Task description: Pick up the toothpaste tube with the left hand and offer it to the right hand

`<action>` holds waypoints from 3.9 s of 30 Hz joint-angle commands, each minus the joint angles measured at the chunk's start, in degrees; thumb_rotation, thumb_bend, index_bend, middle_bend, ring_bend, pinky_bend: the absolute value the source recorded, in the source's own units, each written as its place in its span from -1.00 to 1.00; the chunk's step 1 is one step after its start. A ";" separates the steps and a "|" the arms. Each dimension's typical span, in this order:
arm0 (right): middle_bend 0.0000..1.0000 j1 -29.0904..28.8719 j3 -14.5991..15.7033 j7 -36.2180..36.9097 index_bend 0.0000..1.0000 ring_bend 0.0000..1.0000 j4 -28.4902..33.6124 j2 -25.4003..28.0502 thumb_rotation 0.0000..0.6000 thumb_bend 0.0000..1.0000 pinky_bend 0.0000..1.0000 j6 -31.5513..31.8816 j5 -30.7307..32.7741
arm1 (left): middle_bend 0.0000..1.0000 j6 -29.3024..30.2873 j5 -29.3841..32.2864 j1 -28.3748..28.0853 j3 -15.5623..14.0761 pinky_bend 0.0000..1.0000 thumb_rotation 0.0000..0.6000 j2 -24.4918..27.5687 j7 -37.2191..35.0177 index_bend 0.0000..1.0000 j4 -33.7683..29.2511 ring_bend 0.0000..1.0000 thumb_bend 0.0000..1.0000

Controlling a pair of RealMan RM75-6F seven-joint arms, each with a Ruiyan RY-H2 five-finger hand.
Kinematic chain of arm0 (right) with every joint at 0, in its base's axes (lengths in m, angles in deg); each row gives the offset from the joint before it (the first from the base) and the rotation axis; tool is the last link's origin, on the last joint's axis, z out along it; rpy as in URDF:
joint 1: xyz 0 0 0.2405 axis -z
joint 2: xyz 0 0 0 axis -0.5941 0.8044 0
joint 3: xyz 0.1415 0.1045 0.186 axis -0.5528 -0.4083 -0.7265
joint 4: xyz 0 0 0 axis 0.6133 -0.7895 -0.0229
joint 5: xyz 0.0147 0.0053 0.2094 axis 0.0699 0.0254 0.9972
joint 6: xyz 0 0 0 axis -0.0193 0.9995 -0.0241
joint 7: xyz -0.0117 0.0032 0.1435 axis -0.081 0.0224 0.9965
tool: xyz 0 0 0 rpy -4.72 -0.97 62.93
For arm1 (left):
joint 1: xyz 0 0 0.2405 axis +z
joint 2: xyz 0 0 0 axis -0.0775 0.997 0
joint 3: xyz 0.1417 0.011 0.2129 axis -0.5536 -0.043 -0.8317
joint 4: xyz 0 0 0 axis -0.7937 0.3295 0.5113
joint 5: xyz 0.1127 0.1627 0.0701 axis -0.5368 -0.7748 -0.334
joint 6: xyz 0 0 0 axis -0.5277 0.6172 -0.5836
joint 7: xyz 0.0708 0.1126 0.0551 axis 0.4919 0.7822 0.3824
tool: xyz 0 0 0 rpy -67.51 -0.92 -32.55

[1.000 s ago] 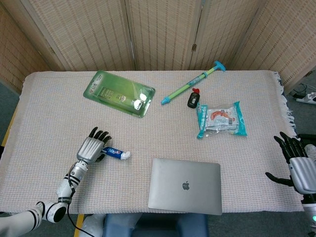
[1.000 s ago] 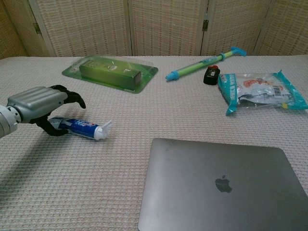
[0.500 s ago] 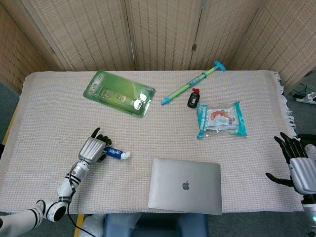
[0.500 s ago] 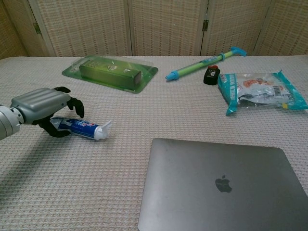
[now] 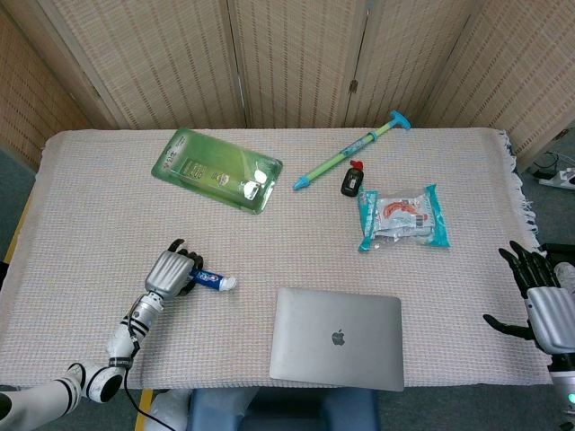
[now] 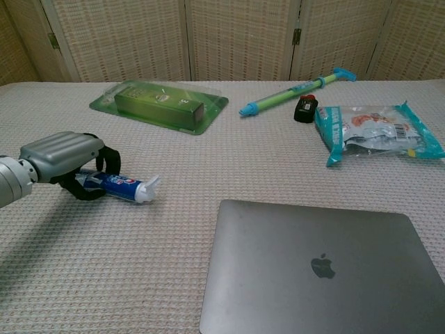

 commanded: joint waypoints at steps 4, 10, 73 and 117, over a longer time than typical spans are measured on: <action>-1.00 -0.13 -0.09 -0.53 -1.00 -1.00 0.50 0.07 1.00 -0.74 -1.00 -0.14 0.00 | 0.29 0.76 -1.62 0.15 -0.62 -0.32 1.00 -0.83 -5.65 0.32 2.85 0.11 -0.13; -1.00 -0.23 -0.18 -1.37 -1.00 -1.00 1.42 0.54 1.00 -0.74 -1.00 0.22 -0.56 | 0.48 3.40 -4.04 0.54 -0.93 -0.02 1.00 -1.35 -13.94 0.52 5.37 0.29 0.00; -0.99 -41.01 -11.42 -21.03 -0.34 -1.00 22.25 -9.43 1.00 -0.10 -1.00 -35.19 10.23 | 0.66 9.20 -2.59 0.80 2.78 0.44 1.00 13.61 -7.45 0.61 -36.28 0.48 0.38; -1.00 -42.74 -12.56 5.01 -1.00 -1.00 27.51 4.11 0.33 -0.80 -1.00 -41.74 9.20 | 0.67 22.59 -13.37 3.75 1.69 0.45 1.00 0.60 -30.43 0.60 -20.23 0.46 0.43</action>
